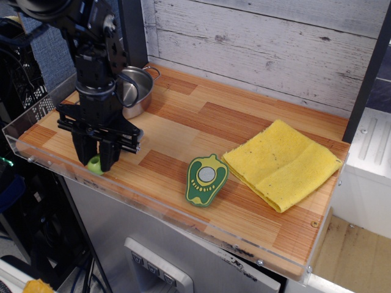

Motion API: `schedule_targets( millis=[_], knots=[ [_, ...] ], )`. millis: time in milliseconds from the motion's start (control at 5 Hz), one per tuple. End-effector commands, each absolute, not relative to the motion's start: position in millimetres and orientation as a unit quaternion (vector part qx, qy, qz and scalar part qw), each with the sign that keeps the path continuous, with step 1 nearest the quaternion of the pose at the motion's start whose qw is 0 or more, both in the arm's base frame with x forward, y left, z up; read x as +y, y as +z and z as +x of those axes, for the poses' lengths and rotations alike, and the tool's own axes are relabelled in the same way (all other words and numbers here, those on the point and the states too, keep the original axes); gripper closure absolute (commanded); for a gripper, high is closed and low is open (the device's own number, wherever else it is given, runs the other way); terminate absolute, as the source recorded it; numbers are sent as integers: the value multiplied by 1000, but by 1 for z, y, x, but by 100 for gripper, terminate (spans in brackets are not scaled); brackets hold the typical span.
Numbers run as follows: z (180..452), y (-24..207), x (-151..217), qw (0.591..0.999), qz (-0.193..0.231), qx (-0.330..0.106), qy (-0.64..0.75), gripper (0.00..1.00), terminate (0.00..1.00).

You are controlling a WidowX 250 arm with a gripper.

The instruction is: Move the spatula to bottom left of table

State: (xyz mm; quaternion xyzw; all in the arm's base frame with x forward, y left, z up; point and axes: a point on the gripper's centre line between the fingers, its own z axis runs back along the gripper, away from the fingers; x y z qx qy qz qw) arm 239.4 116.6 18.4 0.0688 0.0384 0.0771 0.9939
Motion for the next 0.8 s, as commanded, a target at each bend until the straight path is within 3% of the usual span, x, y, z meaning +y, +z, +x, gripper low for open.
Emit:
schedule_targets(
  millis=[0, 200, 600],
  knots=[
    [240, 18, 130, 992, 73, 37, 97, 100, 0],
    [239, 22, 128, 992, 79, 43, 85, 0, 0],
    [235, 41, 120, 994, 90, 9, 62, 0, 0]
  ],
)
